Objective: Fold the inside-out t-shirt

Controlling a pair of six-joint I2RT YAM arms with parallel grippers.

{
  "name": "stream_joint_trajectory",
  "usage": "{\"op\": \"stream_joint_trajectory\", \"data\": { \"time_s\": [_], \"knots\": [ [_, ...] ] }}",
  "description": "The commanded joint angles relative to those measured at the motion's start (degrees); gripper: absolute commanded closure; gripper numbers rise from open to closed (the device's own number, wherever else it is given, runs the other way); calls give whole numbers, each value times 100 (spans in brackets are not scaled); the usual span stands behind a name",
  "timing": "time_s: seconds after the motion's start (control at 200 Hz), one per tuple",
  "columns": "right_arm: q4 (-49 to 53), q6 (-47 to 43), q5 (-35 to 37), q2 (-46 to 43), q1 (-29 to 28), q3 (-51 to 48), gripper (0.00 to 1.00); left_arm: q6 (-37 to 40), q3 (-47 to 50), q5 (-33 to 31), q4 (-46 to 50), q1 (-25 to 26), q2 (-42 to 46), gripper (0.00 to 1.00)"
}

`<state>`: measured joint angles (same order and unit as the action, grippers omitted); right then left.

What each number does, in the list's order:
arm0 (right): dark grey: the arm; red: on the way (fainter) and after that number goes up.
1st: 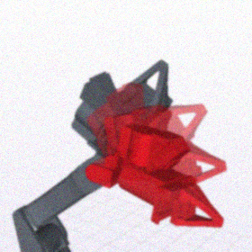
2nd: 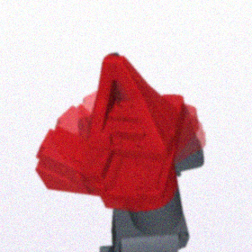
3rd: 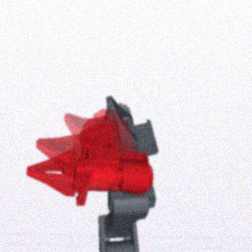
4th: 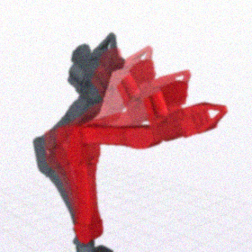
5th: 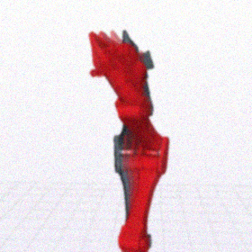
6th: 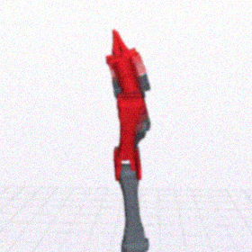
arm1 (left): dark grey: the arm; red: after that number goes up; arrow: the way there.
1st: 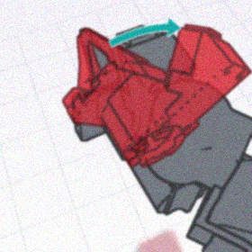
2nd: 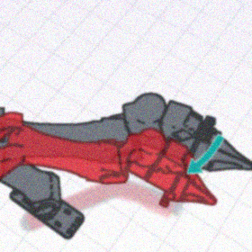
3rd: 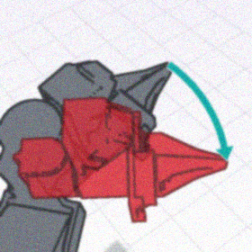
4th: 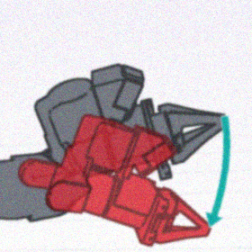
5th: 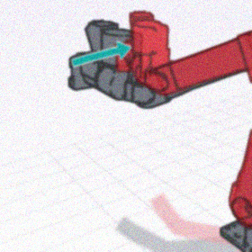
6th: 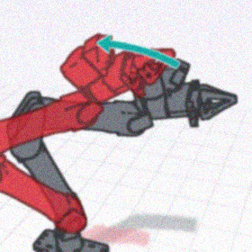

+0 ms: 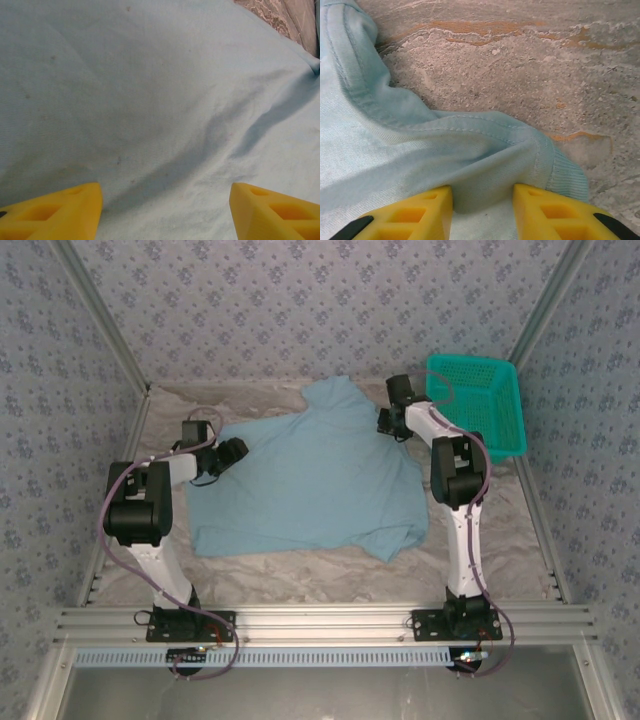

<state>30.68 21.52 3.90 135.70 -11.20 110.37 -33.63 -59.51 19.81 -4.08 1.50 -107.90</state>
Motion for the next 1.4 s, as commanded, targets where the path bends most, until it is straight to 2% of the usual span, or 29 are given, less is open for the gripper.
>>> {"op": "stream_joint_trajectory", "data": {
  "time_s": [0.0,0.095,0.235,0.38,0.475,0.625,0.789,0.964,1.179,1.394],
  "knots": [
    [540,-247,268,66,93,348,61,79,-112,-68,480,-31,-256,31],
    [405,-661,108,-376,58,226,58,36,-422,41,512,-18,-367,31],
    [39,-994,-22,-1953,-230,-1253,52,-62,-676,168,514,7,-83,28],
    [348,-661,153,-3793,-546,-3333,48,-125,-408,1,426,129,720,22],
    [1108,-376,207,-4726,-706,-4325,48,-161,-164,-48,446,225,1174,21],
    [1477,110,-294,-5737,-572,-5437,49,-257,315,5,530,472,1693,21],
    [1183,388,-646,-5701,-763,-5879,52,-237,628,-98,756,909,2014,21],
    [1133,456,-656,-5480,-984,-6138,56,-136,719,-260,950,1309,2071,21],
    [1117,475,-463,-5225,-985,-6260,58,-21,754,-315,1084,1502,1988,21],
    [796,668,-804,-5085,-989,-6437,61,82,799,-416,1197,1524,2035,21]
  ]
}}
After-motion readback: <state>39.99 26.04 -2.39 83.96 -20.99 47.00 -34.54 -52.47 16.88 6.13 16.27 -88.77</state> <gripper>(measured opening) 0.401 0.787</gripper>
